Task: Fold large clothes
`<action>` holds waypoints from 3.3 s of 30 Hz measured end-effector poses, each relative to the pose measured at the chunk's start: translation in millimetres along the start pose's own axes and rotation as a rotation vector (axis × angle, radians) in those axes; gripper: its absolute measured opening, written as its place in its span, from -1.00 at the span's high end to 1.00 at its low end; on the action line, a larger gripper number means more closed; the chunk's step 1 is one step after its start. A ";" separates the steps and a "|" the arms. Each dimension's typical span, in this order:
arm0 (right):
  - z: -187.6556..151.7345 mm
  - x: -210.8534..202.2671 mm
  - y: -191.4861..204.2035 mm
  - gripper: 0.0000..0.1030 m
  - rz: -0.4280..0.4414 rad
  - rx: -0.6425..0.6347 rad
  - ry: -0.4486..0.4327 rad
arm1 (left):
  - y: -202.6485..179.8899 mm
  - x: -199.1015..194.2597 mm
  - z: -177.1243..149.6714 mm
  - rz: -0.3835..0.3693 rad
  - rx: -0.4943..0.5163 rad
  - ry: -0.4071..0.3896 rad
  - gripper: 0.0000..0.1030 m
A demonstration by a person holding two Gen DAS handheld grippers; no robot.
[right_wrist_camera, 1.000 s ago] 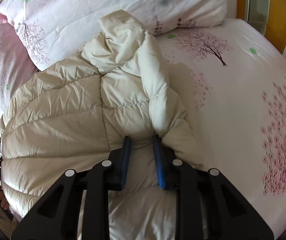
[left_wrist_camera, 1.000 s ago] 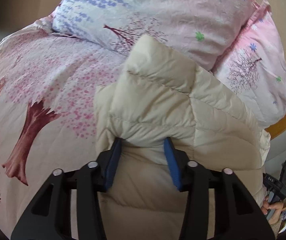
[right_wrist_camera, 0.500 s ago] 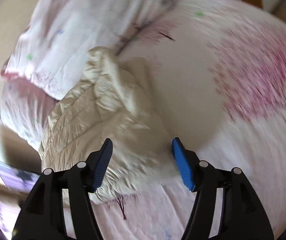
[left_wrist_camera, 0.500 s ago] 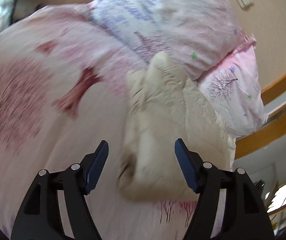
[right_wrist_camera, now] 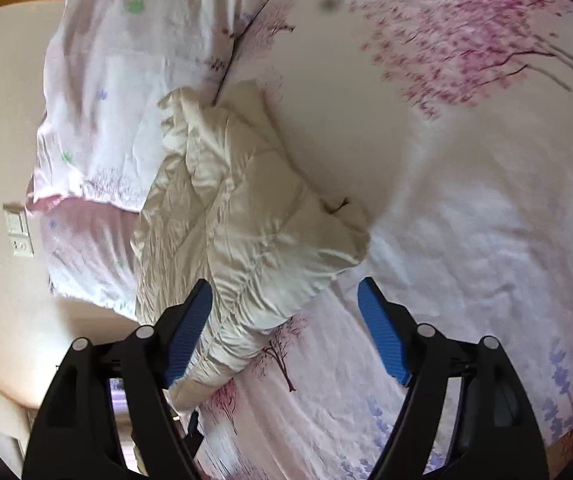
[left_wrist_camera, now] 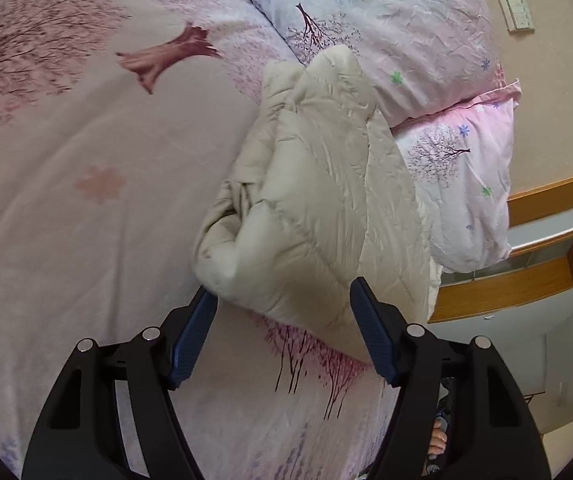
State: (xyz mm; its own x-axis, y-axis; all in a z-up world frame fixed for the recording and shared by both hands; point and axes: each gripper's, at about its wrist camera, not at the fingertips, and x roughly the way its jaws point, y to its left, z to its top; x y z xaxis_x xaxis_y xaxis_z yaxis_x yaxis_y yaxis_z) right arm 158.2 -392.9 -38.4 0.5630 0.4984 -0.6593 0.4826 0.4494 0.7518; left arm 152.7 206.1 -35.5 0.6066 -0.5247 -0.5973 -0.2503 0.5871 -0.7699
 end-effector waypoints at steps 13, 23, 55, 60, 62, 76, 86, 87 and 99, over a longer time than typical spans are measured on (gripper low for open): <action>14.4 35.6 12.1 -0.21 0.016 0.010 -0.093 | -10.9 21.4 7.0 0.001 -0.084 -0.076 -0.33; 10.8 32.9 4.8 0.58 0.081 -0.033 -0.127 | -0.4 33.3 14.8 -0.082 -0.133 -0.145 0.47; -126.6 -29.8 89.4 0.28 -0.103 -0.697 -0.262 | 86.6 -129.1 -38.9 -0.025 -0.134 -0.416 -0.10; -169.2 1.2 136.1 0.43 -0.051 -0.907 -0.157 | 85.3 -129.6 -47.0 -0.017 -0.108 -0.426 -0.11; -193.7 19.7 155.3 0.43 -0.056 -0.994 -0.127 | 86.2 -128.7 -48.5 -0.021 -0.114 -0.423 -0.11; -289.8 110.9 219.4 0.42 -0.177 -1.241 -0.149 | 70.0 -116.5 -50.5 0.029 -0.071 -0.425 -0.31; -292.1 154.7 203.1 0.38 -0.322 -1.263 -0.102 | 66.9 -106.4 -40.0 0.070 -0.058 -0.431 -0.21; -292.8 155.6 202.0 0.38 -0.325 -1.266 -0.101 | 67.2 -105.9 -38.9 0.069 -0.062 -0.431 -0.14; -301.7 162.4 197.1 0.37 -0.370 -1.295 -0.120 | 31.7 -120.1 -39.2 -0.018 0.058 -0.502 0.47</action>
State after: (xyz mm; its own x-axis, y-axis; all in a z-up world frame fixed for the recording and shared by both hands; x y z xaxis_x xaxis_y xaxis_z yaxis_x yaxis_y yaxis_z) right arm 142.3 0.3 -1.1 0.6255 0.1592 -0.7638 -0.3185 0.9458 -0.0637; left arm 42.3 263.6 3.0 0.9022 -0.1818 -0.3910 -0.2027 0.6215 -0.7567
